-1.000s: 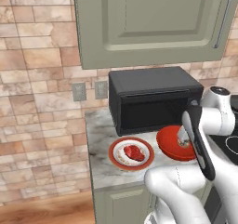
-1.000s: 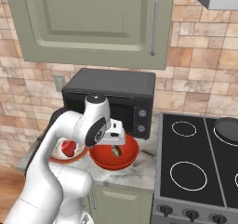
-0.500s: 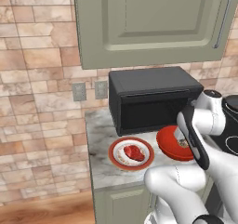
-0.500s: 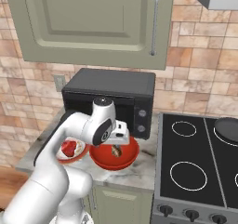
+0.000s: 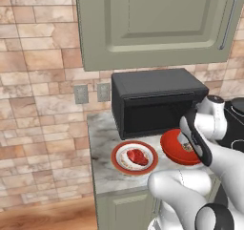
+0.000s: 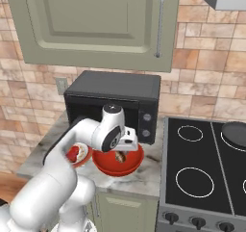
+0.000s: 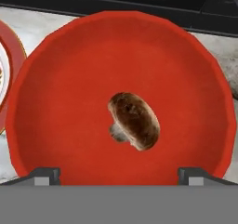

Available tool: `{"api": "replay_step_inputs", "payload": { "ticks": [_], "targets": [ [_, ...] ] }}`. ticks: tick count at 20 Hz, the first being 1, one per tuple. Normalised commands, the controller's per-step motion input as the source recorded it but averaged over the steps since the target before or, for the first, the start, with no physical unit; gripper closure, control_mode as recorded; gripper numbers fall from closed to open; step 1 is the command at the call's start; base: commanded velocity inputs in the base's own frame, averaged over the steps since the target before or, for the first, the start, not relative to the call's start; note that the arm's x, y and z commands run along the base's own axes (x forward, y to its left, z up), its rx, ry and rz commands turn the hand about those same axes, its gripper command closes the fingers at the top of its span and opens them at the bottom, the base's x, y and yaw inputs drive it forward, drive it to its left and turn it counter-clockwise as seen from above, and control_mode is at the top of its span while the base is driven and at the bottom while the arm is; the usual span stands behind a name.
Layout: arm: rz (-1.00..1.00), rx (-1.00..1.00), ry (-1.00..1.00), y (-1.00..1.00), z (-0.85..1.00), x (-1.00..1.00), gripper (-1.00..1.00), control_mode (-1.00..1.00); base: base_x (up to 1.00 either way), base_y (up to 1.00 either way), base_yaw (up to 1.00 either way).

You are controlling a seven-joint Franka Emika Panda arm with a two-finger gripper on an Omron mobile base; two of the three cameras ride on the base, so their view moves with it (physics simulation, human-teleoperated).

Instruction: Place the steak on the plate and place the mushroom on the same plate.

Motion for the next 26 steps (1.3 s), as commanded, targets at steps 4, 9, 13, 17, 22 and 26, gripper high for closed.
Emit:
{"api": "replay_step_inputs", "payload": {
  "ticks": [4, 9, 13, 17, 22, 26],
  "targets": [
    [0.0, 0.0, 0.0, -0.04, -0.27, 0.16, -1.0, -1.0, 0.0, 0.0, 0.0],
    [0.0, 0.0, 0.0, 0.0, -0.25, 0.17, -1.0, -1.0, 0.0, 0.0, 0.0],
    [0.0, 0.0, 0.0, 0.0, -0.21, 0.18, -1.0, -1.0, 0.0, 0.0, 0.0],
    [0.0, 0.0, 0.0, -0.04, -0.2, 0.15, -1.0, -1.0, 0.0, 0.0, 0.0],
    [0.0, 0.0, 0.0, -0.06, -0.18, 0.12, -1.0, -1.0, 0.0, 0.0, 0.0],
    [0.0, 0.0, 0.0, -0.01, -0.19, 0.08, -1.0, -1.0, 0.0, 0.0, 0.0]
  ]
}}
